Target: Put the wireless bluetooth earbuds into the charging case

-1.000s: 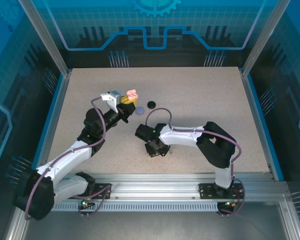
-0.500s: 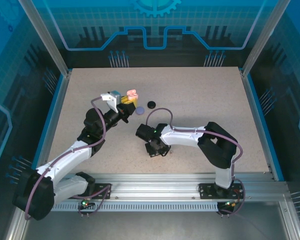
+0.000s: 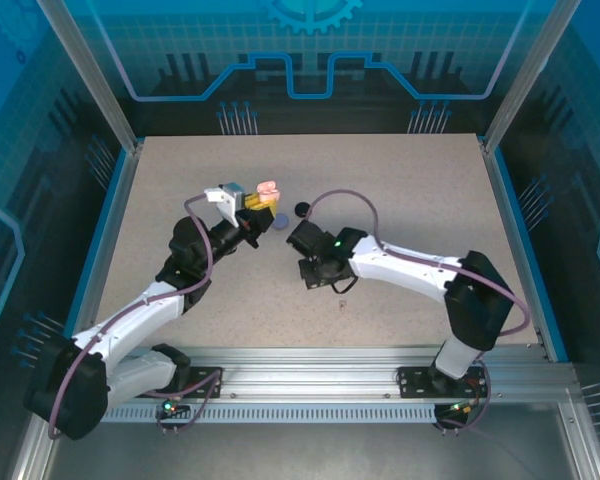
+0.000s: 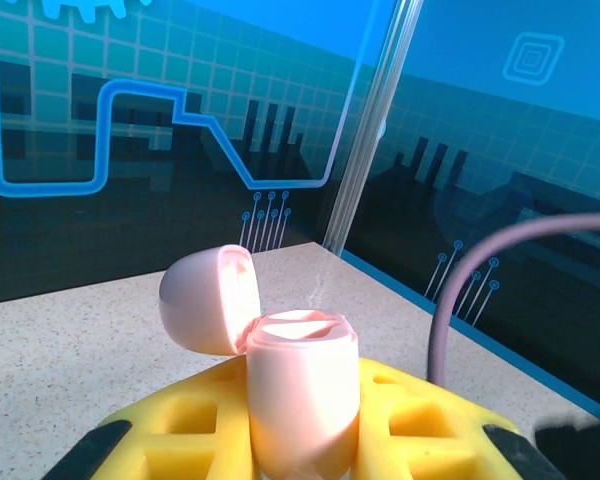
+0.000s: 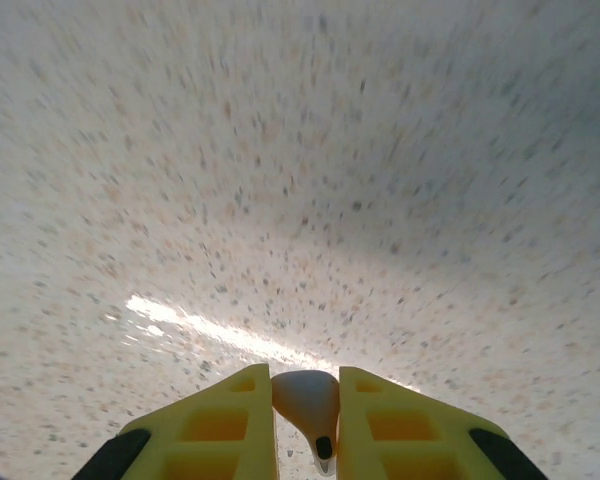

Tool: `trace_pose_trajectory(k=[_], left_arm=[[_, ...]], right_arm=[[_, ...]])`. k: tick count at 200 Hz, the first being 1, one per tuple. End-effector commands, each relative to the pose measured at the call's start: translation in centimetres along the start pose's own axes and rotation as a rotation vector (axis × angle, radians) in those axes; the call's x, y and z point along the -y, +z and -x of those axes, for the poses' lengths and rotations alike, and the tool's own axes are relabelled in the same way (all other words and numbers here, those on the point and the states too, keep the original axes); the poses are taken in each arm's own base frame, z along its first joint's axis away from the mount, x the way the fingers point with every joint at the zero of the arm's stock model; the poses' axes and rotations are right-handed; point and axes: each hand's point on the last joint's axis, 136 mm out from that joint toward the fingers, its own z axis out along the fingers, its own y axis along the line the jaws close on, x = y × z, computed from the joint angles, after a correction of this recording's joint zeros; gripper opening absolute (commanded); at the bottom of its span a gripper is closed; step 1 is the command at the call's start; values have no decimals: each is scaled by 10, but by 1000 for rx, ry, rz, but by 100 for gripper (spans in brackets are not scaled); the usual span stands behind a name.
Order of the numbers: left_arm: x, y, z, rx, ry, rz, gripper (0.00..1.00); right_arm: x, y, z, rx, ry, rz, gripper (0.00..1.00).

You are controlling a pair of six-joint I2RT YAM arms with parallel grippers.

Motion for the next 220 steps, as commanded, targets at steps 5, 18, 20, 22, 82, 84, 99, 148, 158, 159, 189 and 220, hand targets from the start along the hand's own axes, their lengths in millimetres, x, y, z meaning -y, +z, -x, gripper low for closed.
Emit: trace_pose_trajectory(k=[5,18,20,22,82,84,99,148,158,159,189,220], left_arm=[[15,5,19,42,19,-62,0],[17,6,20,43,21,-72,0],[17,6,21,45,22,-73,0],[18,6,21,46,23,-76,0],[33,7,21,127,95,-155,0],[34,7,21,133,98,-159,0],[37,6,21,164,110,-181,0],[48,13,19,165,118,-233,0],[49,14,18,162,122,-240,0],[50,15,18,162,122,-242,0],[56,17,16,162,150,-261,0],[61,18,15,185,200,-277,0]], right_arm=[[8,-46,38,115,0,44,17],[11,-64,55,159,6,77,18],[10,-67,58,166,7,84,18],[11,-69,60,172,8,87,18],[6,-155,132,381,-4,222,18],[6,-158,134,387,-5,226,18],[1,-177,145,433,-13,258,18],[-16,-214,162,530,-25,362,18],[-20,-218,163,545,-30,389,18],[-21,-218,163,547,-29,392,18],[-30,-229,164,595,-52,452,18],[-38,-241,160,644,-96,492,18]])
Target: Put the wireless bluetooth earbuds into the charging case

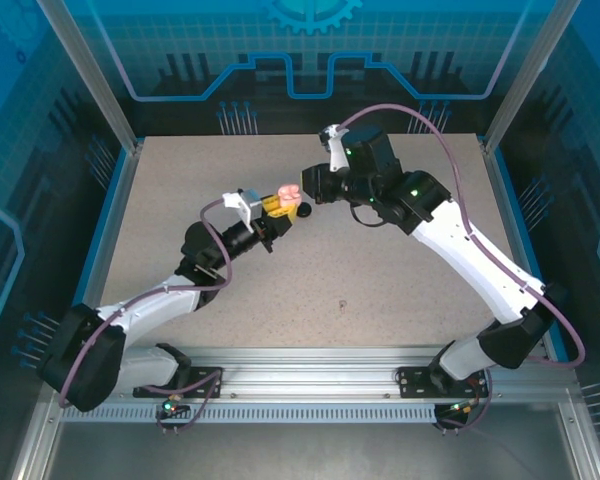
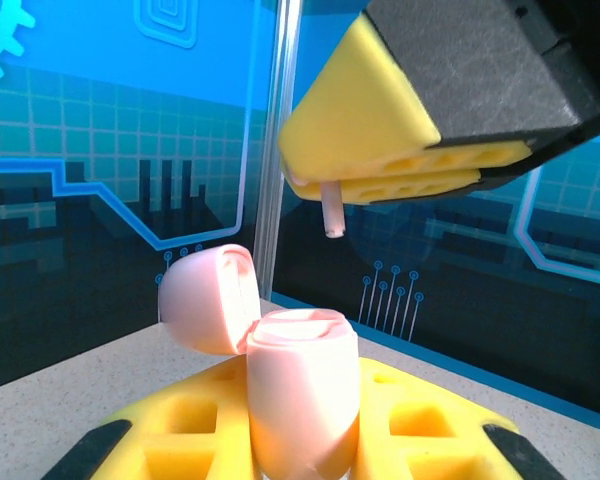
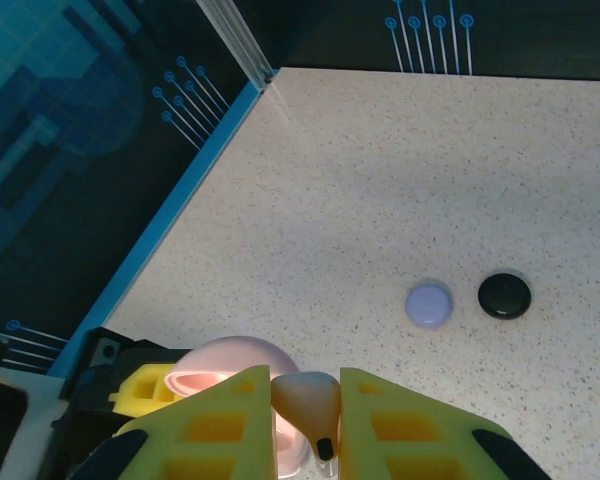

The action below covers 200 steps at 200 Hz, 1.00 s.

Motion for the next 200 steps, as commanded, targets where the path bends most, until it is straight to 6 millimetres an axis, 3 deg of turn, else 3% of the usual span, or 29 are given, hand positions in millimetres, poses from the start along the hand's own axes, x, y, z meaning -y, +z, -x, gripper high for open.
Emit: trace_pose_trajectory(k=[1,81,200], left_arm=[[12,4,16,68,97,-52,0],[11,18,36,118,343,-36,0],[11,22,42,137,357,-40,0]], right_arm=[[-21,-17,13,78,-53,91,18],[-39,-33,17,183,-128,181,18],[-43,-22,5,174,-121,187,18]])
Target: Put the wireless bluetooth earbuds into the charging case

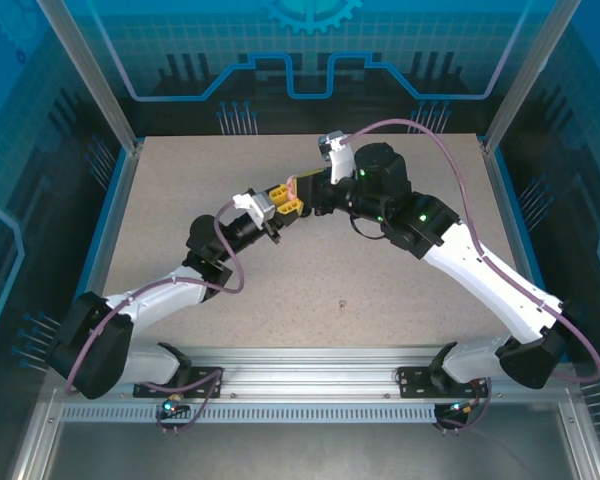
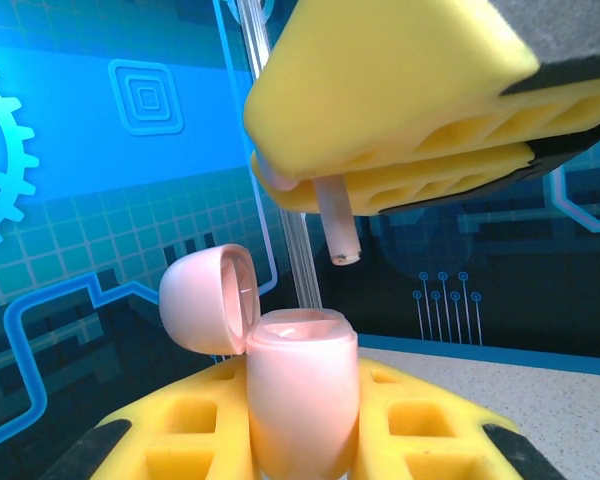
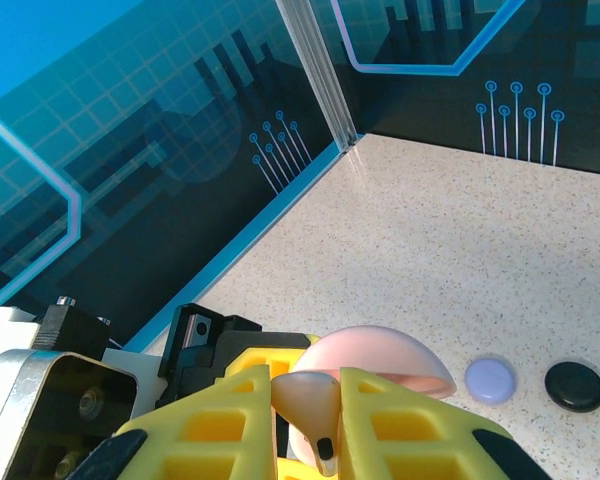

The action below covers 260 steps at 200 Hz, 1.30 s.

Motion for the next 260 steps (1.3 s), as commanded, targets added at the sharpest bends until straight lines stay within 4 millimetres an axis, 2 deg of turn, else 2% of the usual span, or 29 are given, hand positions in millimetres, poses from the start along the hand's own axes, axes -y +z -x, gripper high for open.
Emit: trace_pose_trajectory(k=[1,101,209,239,260], left_arm=[[-1,5,22,69,49,-4,0],[-2,6,30,87,46,-3,0],[-2,4,35,100,34,4,0],[-4,4,36,104,33,14,0],[-5,4,36,104,27,20,0]], right_arm=[[-8,-2,5,33,-11,21,18],[6,9,-9,2,0,-23,17],[11,20,-23,-23,35,-28,16],[11,23,-32,-41,15,-39,16],[4,26,-45,-70,-24,-32,16]])
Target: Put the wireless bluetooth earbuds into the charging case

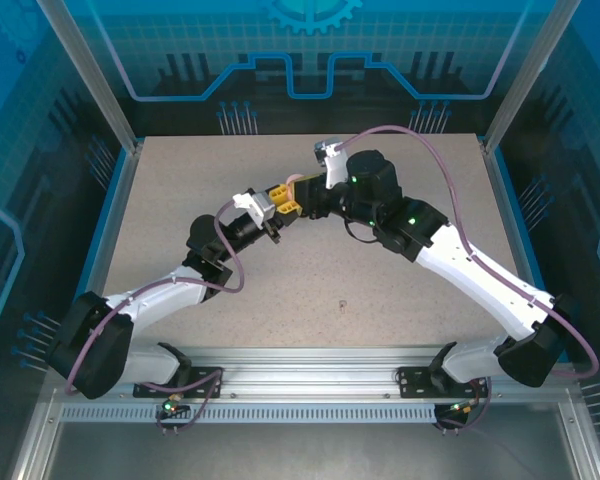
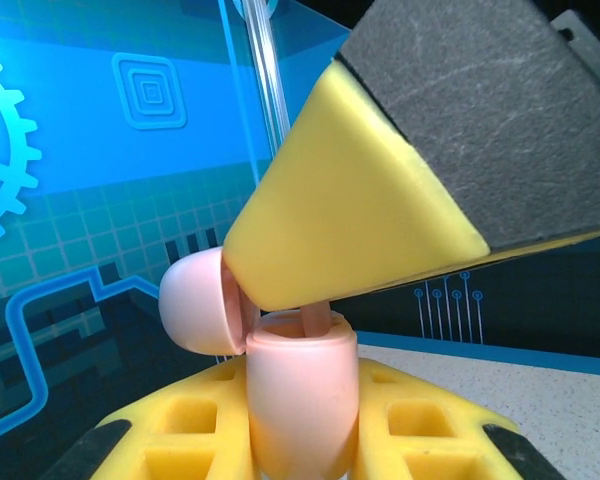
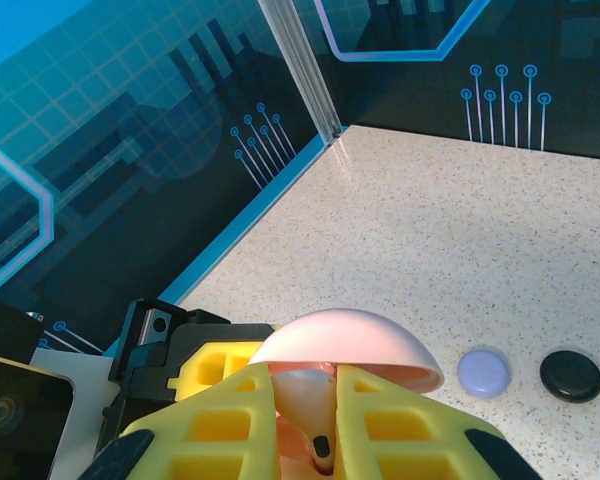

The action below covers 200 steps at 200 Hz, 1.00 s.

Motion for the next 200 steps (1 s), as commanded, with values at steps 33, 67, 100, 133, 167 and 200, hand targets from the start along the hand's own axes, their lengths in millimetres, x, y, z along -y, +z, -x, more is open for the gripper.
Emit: trace_pose_trajectory(k=[33,67,100,133,167,200], left_arm=[[-4,4,36,110,28,17,0],[-4,3,30,98,15,19,0],[-5,1,24,89,0,31,0],[-5,-3,20,82,-11,40,0],[-3,-6,18,76,-20,37,0],[-1,-7,17,73,-44,32,0]], right_arm=[[-8,11,-42,-96,-60,-14,18],[-7,1,-21,-54,-49,-32,42],[-4,-22,15,12,-4,-30,62],[6,-48,37,67,42,-45,67],[22,-66,36,81,71,-97,70],[41,-67,12,36,102,-152,70]])
